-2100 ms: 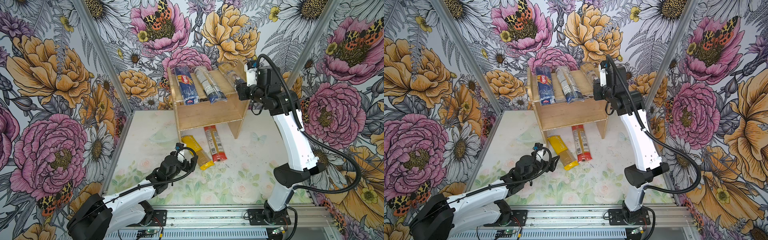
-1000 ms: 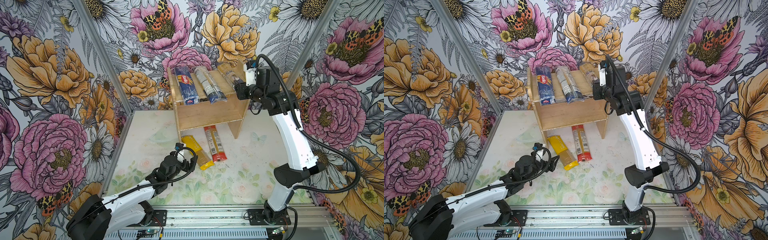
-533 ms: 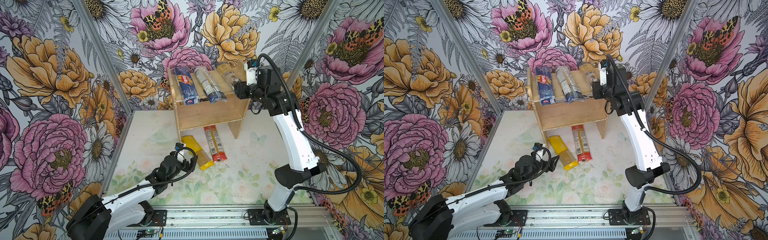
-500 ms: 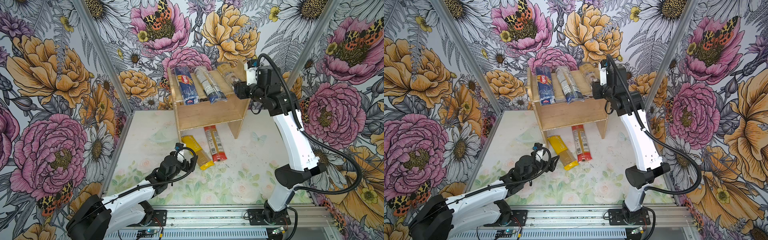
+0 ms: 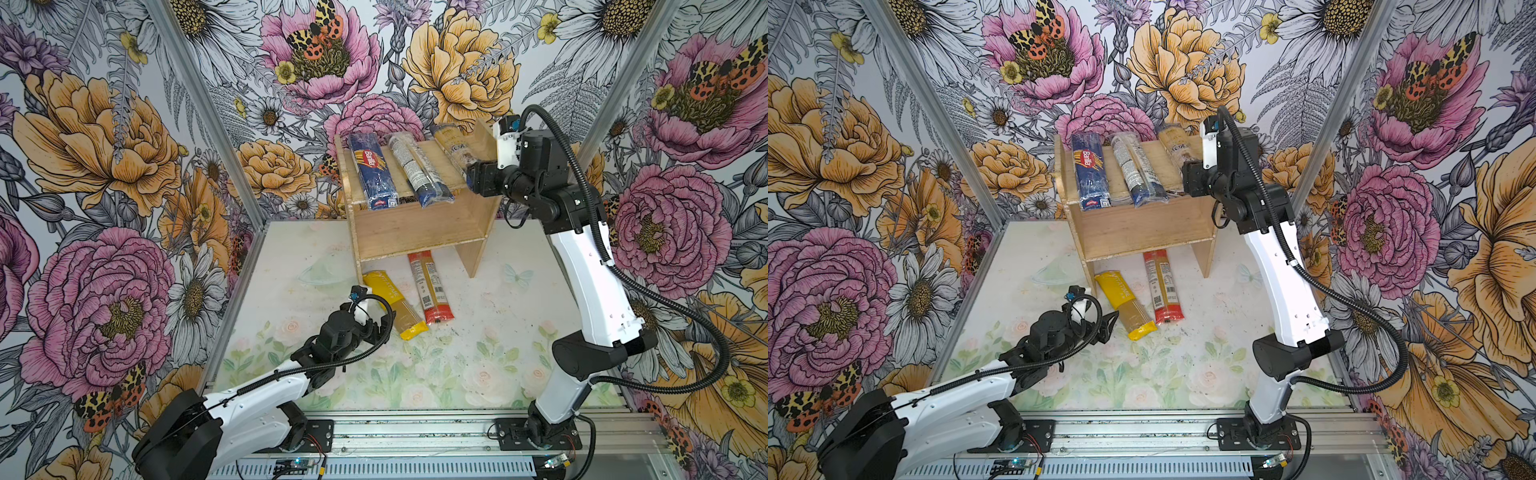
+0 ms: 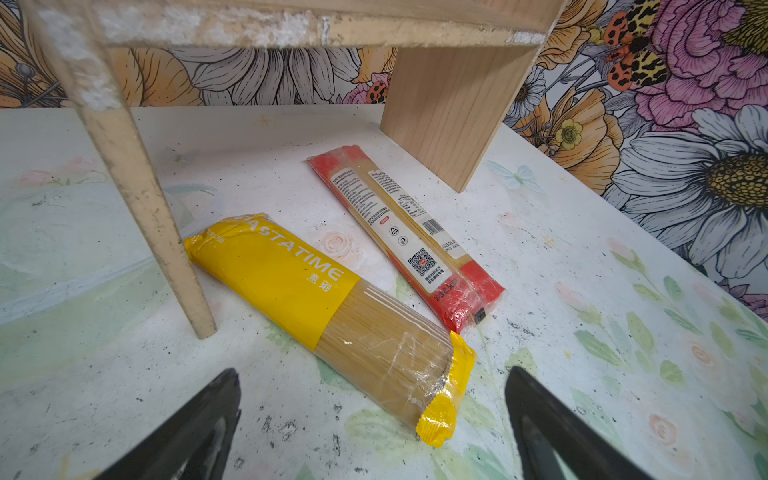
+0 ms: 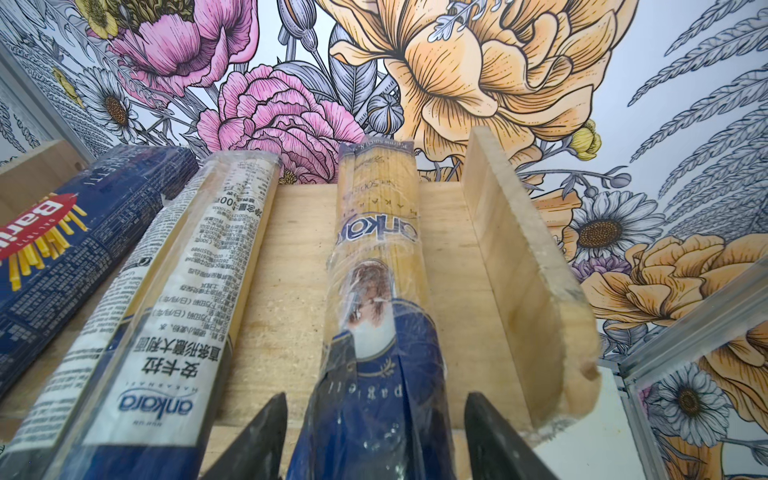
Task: Place and organize the pasta boxes and bags onto the shelf
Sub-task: 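Open the right gripper to release the bag on the shelf, then withdraw the right gripper and lower it toward the red-and-white bag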
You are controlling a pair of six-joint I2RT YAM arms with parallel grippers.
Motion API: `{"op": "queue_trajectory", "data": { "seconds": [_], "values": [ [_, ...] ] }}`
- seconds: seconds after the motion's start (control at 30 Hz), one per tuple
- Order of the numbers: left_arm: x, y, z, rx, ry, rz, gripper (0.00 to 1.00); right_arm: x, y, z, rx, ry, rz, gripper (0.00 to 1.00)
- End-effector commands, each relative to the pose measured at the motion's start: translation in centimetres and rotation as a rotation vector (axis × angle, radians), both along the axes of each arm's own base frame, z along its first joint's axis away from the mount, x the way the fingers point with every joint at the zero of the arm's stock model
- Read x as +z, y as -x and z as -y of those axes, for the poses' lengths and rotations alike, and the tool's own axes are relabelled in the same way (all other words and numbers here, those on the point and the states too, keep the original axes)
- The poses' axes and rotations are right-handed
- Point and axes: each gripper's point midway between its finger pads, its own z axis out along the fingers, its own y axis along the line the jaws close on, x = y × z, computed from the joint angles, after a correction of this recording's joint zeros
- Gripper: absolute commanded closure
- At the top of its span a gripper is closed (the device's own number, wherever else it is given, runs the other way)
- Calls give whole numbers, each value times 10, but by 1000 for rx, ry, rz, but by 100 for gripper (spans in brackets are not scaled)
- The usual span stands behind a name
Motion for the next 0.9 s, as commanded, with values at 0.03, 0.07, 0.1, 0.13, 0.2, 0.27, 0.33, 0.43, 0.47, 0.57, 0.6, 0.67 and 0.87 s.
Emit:
{"op": "queue_trajectory", "data": {
  "seconds": [0.03,0.07,0.1,0.13,0.2,0.27,0.33,0.43,0.47,0.57,0.6,0.67,0.87],
  "values": [
    [9,1,3,-11,5,21,1,36,19,4,26,-36,93,29],
    [8,1,3,-10,2,19,1,39,22,3,34,-41,99,29],
    [8,1,3,-10,2,19,1,42,25,3,42,-46,104,29],
    [8,1,3,-10,4,19,1,44,28,2,50,-55,106,28],
    [9,1,2,-4,5,18,1,48,35,1,67,-74,109,28],
    [9,0,0,10,6,14,1,51,44,0,88,-93,109,28],
    [8,0,-2,17,4,13,1,51,54,-1,105,-104,103,27],
    [8,0,-3,25,5,9,1,46,69,1,122,-113,86,26],
    [7,0,-3,27,7,7,1,42,73,2,124,-114,75,26],
    [7,-1,-3,29,10,5,1,28,88,5,126,-125,45,26],
    [7,-1,-3,28,8,3,1,23,92,5,129,-130,39,25],
    [6,-2,-1,27,9,-2,1,13,102,6,138,-152,35,25],
    [1,-1,3,18,11,-23,1,-37,127,8,155,-192,-49,25]
  ]
}}
